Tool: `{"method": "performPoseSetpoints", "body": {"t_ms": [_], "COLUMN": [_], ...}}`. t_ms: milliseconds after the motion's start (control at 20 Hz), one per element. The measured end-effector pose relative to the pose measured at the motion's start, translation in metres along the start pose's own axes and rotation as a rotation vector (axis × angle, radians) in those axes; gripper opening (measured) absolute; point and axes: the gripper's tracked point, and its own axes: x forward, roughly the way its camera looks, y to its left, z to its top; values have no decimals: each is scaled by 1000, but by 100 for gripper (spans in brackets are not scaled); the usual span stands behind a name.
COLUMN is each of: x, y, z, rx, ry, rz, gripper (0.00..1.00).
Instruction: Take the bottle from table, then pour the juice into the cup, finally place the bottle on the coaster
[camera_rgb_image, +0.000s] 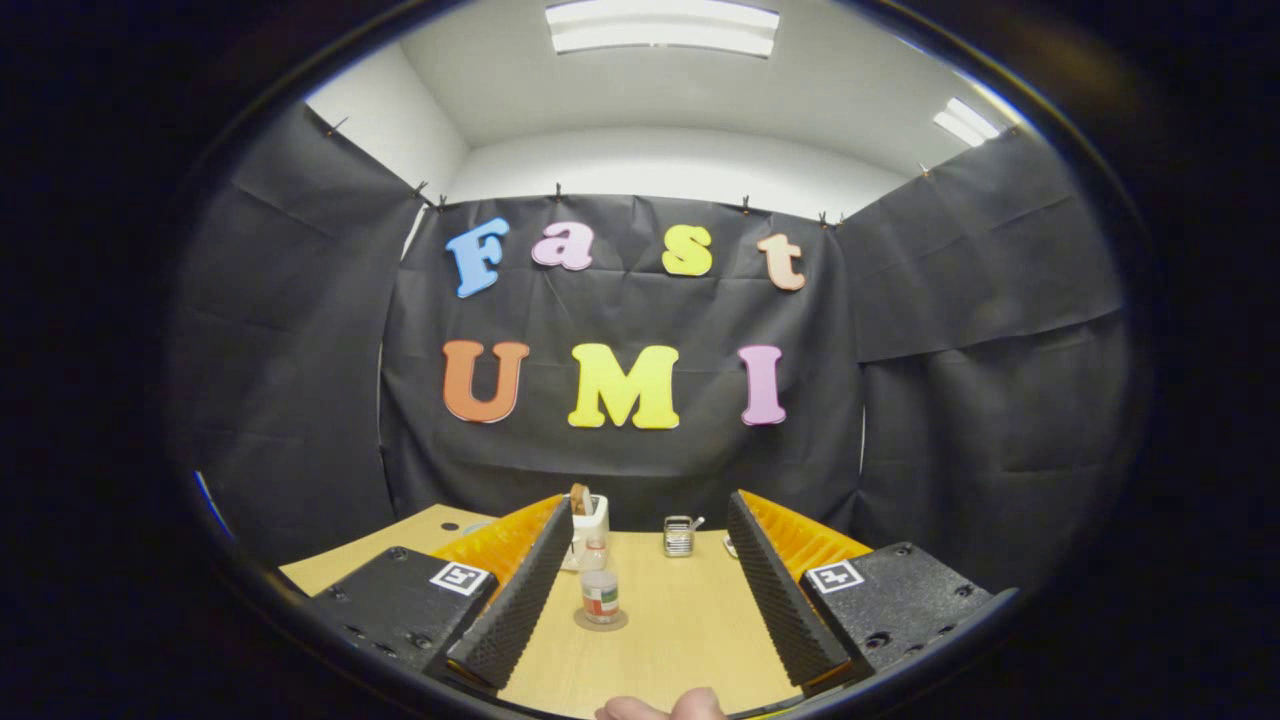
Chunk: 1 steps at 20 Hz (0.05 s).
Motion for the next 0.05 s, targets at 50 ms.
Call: {"method": "performPoseSetpoints", "body": {"t_ms": [50], "x": [0], "y": [0], "z": [-1], "rx": [2], "ry": [2], "rz": [-1], "gripper": [99]}}
